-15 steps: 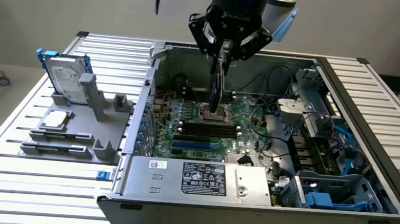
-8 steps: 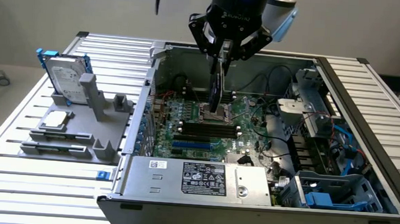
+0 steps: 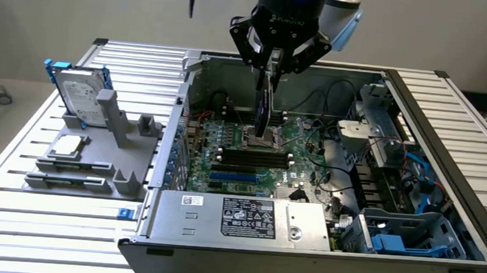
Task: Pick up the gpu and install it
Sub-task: 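Insert the gpu into the slot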
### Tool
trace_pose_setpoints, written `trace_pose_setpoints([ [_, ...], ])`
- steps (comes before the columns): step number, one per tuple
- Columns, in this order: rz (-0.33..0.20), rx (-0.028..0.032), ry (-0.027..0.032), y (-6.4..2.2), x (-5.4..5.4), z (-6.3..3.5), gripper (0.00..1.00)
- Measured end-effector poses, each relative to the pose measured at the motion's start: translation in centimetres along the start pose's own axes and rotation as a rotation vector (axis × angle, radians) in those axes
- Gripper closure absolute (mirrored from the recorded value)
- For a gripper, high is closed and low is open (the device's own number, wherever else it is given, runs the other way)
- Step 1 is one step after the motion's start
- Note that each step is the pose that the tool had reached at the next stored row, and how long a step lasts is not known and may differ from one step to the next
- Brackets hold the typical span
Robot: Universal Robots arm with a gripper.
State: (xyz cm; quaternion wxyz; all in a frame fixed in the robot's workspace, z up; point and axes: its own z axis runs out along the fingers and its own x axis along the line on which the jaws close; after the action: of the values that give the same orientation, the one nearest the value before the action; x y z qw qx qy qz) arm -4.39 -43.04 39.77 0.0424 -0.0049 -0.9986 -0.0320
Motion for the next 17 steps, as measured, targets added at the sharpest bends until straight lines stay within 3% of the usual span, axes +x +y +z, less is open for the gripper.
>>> trace_pose_setpoints([
  [7, -0.001, -0.0001, 0.0, -0.13, -0.04, 0.03, 0.73],
  [9, -0.009, 0.0001, -0.0031, -0.23, -0.07, 0.15, 0.73],
  [13, -0.06, 0.0045, -0.01, -0.26, -0.1, 0.34, 0.73],
  [17, -0.133, 0.0103, -0.0105, -0.27, -0.11, 0.55, 0.73],
])
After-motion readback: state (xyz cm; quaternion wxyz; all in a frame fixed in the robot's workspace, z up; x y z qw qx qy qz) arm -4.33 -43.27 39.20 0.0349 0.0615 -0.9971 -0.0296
